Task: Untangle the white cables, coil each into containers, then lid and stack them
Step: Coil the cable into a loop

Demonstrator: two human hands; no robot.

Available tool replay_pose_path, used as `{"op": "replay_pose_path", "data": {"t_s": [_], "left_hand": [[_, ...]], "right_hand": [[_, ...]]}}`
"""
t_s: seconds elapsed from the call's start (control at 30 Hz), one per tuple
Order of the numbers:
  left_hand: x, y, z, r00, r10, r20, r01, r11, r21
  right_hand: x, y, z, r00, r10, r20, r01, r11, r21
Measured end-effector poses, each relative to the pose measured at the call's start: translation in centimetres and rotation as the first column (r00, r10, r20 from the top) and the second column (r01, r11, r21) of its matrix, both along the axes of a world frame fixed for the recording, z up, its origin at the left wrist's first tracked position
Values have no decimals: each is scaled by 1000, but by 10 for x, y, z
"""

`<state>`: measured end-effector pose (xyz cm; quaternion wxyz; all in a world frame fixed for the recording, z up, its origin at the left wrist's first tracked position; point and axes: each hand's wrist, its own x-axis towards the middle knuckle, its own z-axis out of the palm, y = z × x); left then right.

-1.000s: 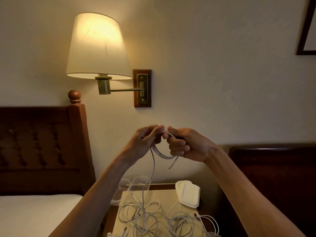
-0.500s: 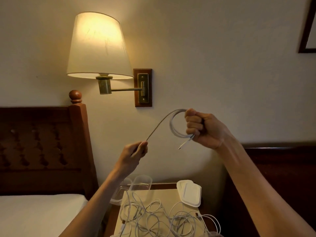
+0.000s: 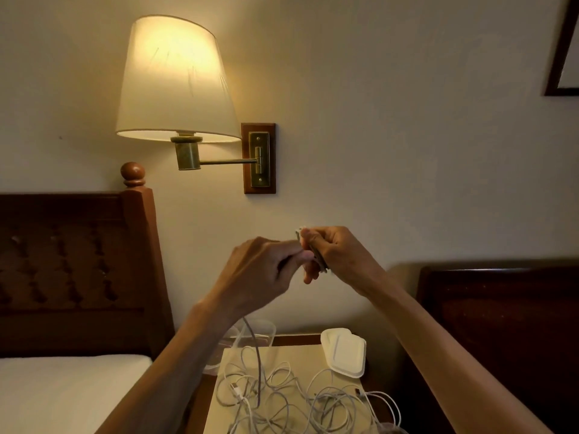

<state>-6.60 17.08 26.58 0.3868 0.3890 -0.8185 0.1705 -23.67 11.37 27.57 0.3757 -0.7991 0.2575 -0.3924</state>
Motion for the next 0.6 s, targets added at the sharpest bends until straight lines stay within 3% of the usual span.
{"op": "replay_pose_path", "data": {"t_s": [0.13, 0.27, 0.33, 0.43, 0.6], "left_hand": [[5, -6, -1, 987, 162, 0, -161, 977, -142], [17, -21, 2, 985, 157, -74, -164, 982, -91], [21, -29, 2, 985, 46, -165, -47, 999, -2], [24, -35, -7, 927, -83, -365, 124, 988, 91], [28, -40, -61, 774, -3, -634, 216, 942, 259]], "right_hand": [[1, 5, 1, 998, 23, -64, -22, 1000, 21], [-4, 5, 5, 987, 153, -49, -140, 970, 197], [-8, 3, 12, 965, 260, 30, -255, 909, 330], [-13, -2, 22, 931, 269, 246, -360, 785, 504], [-26, -10, 37, 847, 195, 494, -470, 710, 525]]}}
